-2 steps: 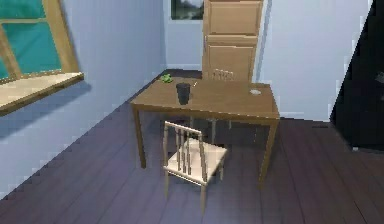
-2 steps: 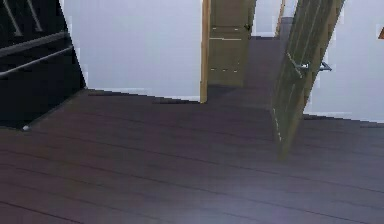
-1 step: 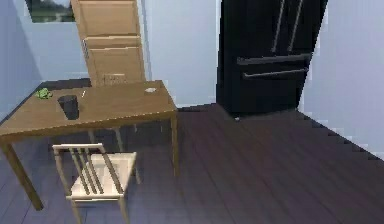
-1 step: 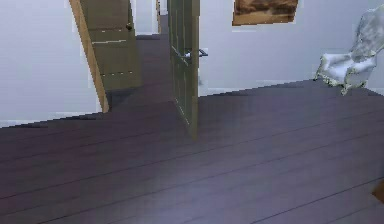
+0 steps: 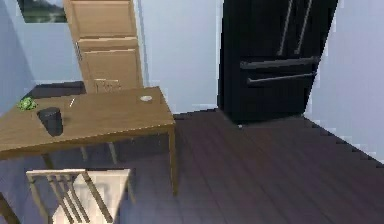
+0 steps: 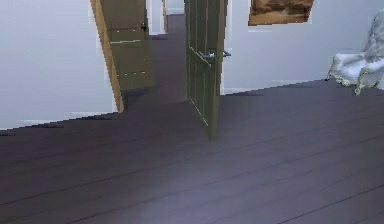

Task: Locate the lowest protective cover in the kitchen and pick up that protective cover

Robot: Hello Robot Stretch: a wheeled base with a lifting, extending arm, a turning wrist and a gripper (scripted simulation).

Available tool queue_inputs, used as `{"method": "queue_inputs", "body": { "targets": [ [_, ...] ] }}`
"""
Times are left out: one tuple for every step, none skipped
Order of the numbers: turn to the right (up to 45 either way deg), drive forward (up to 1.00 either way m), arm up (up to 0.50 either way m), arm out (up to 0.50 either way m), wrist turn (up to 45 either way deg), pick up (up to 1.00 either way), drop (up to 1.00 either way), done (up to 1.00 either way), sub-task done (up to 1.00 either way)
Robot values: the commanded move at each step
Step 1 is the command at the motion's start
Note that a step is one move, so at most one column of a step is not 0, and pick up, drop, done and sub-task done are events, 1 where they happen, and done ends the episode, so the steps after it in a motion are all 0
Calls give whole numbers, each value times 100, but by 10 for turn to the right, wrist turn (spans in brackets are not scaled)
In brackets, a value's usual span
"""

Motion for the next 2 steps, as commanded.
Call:
{"method": "queue_inputs", "body": {
  "targets": [
    [60,0,0,0,0,0,0,0,0],
    [30,0,0,0,0,0,0,0,0]
  ]
}}
